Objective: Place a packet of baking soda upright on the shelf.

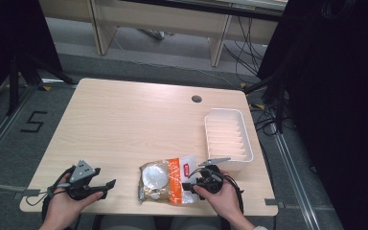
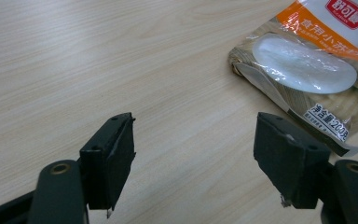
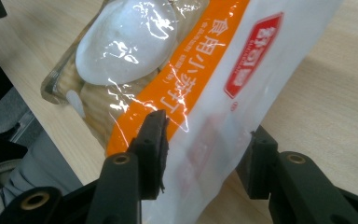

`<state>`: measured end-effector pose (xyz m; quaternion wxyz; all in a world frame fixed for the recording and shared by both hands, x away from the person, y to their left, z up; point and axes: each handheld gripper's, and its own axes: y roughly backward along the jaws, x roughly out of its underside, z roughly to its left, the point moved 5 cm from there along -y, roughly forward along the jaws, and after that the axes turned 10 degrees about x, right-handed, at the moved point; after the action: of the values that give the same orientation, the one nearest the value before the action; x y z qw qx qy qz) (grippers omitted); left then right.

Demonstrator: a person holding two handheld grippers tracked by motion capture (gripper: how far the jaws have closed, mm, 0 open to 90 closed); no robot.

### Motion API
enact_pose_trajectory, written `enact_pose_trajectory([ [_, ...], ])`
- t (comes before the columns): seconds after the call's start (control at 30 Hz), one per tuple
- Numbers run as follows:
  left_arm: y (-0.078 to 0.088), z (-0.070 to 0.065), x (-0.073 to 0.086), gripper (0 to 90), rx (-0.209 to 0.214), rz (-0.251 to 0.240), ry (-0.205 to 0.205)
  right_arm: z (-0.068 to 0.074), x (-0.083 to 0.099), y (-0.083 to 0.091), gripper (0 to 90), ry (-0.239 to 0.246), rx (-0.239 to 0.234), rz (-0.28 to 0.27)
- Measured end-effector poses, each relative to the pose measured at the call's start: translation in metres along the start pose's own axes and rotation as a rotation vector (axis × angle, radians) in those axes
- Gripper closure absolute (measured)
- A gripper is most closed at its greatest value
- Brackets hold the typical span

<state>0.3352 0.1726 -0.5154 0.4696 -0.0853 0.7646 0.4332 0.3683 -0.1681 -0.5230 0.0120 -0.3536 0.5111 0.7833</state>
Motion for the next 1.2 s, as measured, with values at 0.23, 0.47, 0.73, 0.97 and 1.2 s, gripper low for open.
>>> enact_pose_trajectory([
  [0.23, 0.000, 0.000, 0.000, 28.5, 0.000, 0.000, -0.002, 0.001, 0.006, 0.000, 58.8, -0.004, -0.020, 0.054],
  [0.47, 0.000, -0.001, 0.000, 28.8, 0.002, -0.002, 0.001, 0.004, 0.013, 0.008, 61.4, -0.006, -0.041, 0.054],
  [0.73, 0.000, 0.000, 0.000, 29.1, 0.002, 0.000, -0.001, 0.007, 0.017, 0.006, 75.3, 0.017, -0.020, 0.104],
  [0.97, 0.000, 0.000, 0.000, 29.2, 0.001, 0.001, -0.001, 0.008, 0.013, 0.007, 83.7, 0.045, -0.008, 0.128],
  [1.2, 0.000, 0.000, 0.000, 29.4, -0.002, 0.000, 0.001, 0.006, 0.004, 0.009, 89.5, 0.106, -0.019, 0.096],
])
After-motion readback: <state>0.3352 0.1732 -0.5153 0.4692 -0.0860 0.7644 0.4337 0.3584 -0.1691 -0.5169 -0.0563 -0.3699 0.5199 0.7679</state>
